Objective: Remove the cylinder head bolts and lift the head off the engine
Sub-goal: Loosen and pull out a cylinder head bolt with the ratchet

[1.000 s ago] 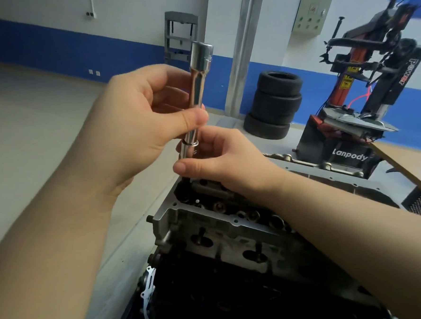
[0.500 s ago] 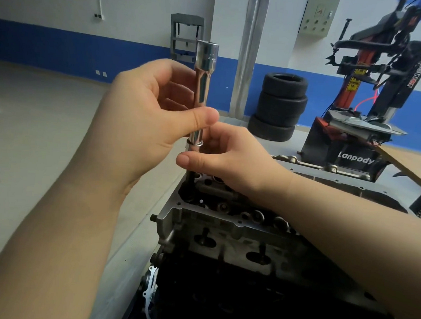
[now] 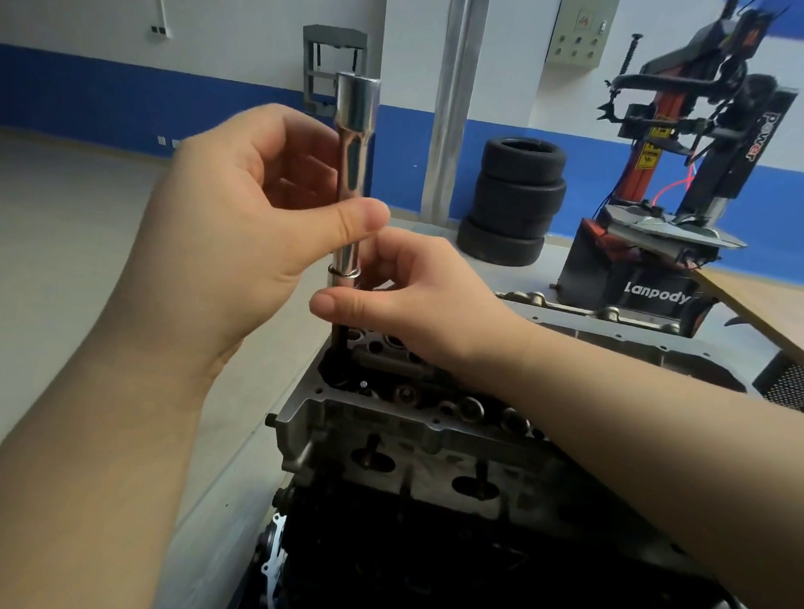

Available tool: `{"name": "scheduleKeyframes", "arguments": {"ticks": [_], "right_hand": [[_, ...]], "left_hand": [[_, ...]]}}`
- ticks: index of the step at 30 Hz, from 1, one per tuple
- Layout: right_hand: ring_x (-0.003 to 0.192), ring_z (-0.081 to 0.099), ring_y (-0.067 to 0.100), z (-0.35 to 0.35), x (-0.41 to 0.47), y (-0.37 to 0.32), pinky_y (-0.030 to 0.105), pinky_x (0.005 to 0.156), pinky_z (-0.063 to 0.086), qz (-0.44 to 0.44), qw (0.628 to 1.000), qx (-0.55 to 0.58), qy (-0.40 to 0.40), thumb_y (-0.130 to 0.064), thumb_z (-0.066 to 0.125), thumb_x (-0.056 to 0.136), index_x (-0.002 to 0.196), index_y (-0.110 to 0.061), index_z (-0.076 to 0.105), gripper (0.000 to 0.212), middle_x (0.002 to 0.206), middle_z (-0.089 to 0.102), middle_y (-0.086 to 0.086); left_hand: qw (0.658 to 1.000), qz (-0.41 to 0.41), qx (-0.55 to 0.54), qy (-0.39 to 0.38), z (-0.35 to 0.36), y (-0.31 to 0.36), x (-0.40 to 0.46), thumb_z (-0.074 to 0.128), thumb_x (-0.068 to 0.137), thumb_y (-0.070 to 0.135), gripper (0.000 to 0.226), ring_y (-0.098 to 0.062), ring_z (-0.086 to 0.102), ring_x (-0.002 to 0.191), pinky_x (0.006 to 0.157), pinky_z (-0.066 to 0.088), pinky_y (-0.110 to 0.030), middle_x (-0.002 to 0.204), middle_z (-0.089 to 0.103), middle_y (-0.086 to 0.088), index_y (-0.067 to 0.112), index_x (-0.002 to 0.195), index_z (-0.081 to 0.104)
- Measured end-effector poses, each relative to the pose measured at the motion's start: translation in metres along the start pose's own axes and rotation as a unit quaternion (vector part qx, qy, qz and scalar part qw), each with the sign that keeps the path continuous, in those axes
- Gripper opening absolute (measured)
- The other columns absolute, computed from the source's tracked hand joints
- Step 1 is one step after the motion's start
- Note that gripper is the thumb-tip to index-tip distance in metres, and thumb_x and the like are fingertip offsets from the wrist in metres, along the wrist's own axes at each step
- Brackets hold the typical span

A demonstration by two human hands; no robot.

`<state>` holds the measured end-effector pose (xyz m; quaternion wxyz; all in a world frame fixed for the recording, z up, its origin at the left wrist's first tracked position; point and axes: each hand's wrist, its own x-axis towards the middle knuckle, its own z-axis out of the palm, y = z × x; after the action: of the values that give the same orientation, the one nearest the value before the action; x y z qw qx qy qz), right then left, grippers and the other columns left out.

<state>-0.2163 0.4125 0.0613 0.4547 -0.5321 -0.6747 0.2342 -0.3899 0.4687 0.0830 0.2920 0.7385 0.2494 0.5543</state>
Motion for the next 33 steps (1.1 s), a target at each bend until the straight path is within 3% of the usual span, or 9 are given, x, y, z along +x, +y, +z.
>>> {"name": "scheduleKeyframes", "arguments": {"ticks": [3,8,11,16,20,22,28,31,33], "right_hand": [[0.089,0.072,0.023,-0.0013,-0.0012,-0.0022,0.046,0.089,0.060,-0.027,0.999,-0.041,0.003,-0.023,0.080,0.093,0.106,-0.008,0.071,0.022,0.096,0.076,0.009],[0.107,0.072,0.026,-0.0038,-0.0043,-0.0044,0.053,0.103,0.055,-0.001,0.999,-0.003,-0.043,-0.014,0.069,0.100,0.128,-0.004,0.068,0.029,0.110,0.076,0.011],[0.097,0.072,0.021,-0.0010,-0.0037,-0.0042,0.046,0.096,0.060,0.009,1.000,-0.014,-0.027,-0.023,0.081,0.092,0.125,-0.012,0.068,0.037,0.106,0.075,0.005],[0.079,0.069,0.013,-0.0019,-0.0015,0.0000,0.041,0.084,0.060,-0.003,0.998,-0.067,-0.009,-0.030,0.085,0.086,0.099,-0.014,0.070,0.025,0.086,0.074,0.001],[0.089,0.071,0.015,-0.0036,-0.0032,-0.0020,0.043,0.091,0.058,-0.017,0.997,-0.074,-0.026,-0.024,0.078,0.095,0.114,-0.011,0.073,0.023,0.095,0.075,0.000],[0.090,0.070,0.012,-0.0038,-0.0047,-0.0031,0.047,0.096,0.057,-0.005,0.998,-0.062,-0.034,-0.024,0.077,0.095,0.120,-0.012,0.072,0.028,0.095,0.075,-0.002],[0.075,0.068,0.012,-0.0028,-0.0029,-0.0013,0.044,0.082,0.061,0.000,0.999,-0.049,-0.012,-0.030,0.088,0.083,0.099,-0.012,0.070,0.030,0.082,0.072,-0.002],[0.077,0.071,0.015,-0.0043,-0.0028,0.0000,0.046,0.085,0.061,-0.007,0.999,-0.046,-0.013,-0.026,0.087,0.085,0.096,-0.013,0.072,0.022,0.083,0.075,-0.001],[0.087,0.073,0.019,-0.0057,-0.0033,0.0004,0.051,0.092,0.059,-0.014,0.999,-0.046,-0.019,-0.023,0.082,0.090,0.104,-0.011,0.075,0.020,0.091,0.077,0.004]], "left_hand": [[0.998,-0.013,-0.050,-0.040,0.0019,0.0004,0.0006,0.077,0.096,0.031,0.019,-0.012,0.077,0.097,0.088,0.065,-0.038,0.102,0.079,0.014,0.038,0.113,0.071],[0.990,-0.037,-0.099,-0.090,-0.0051,-0.0001,0.0011,0.059,0.106,0.004,0.032,-0.018,0.079,0.100,0.090,0.065,-0.035,0.107,0.082,0.006,0.026,0.126,0.071],[0.994,-0.027,-0.073,-0.071,-0.0065,-0.0010,0.0008,0.074,0.097,0.014,0.030,-0.015,0.079,0.102,0.093,0.063,-0.042,0.106,0.081,0.009,0.027,0.124,0.073],[0.997,-0.027,-0.055,-0.047,-0.0027,-0.0035,0.0017,0.084,0.084,0.039,0.030,-0.016,0.077,0.099,0.089,0.064,-0.043,0.102,0.078,0.009,0.034,0.113,0.075],[0.973,-0.072,-0.170,-0.136,-0.0051,-0.0068,0.0036,0.065,0.099,0.018,0.030,-0.021,0.079,0.103,0.090,0.064,-0.033,0.111,0.081,0.001,0.026,0.126,0.074],[0.976,-0.054,-0.160,-0.141,-0.0076,-0.0081,0.0038,0.061,0.103,0.006,0.033,-0.022,0.080,0.102,0.089,0.063,-0.030,0.111,0.081,0.000,0.025,0.127,0.073],[0.995,-0.016,-0.075,-0.061,-0.0035,-0.0069,0.0033,0.089,0.083,0.029,0.032,-0.016,0.077,0.101,0.092,0.063,-0.044,0.103,0.080,0.009,0.036,0.110,0.074],[0.994,-0.024,-0.086,-0.064,-0.0024,-0.0044,0.0023,0.083,0.080,0.039,0.039,-0.016,0.077,0.101,0.092,0.064,-0.042,0.104,0.079,0.008,0.034,0.117,0.075],[0.987,-0.034,-0.127,-0.095,-0.0016,-0.0023,0.0011,0.075,0.088,0.032,0.037,-0.016,0.079,0.100,0.089,0.065,-0.034,0.107,0.081,0.006,0.029,0.125,0.073]]}}
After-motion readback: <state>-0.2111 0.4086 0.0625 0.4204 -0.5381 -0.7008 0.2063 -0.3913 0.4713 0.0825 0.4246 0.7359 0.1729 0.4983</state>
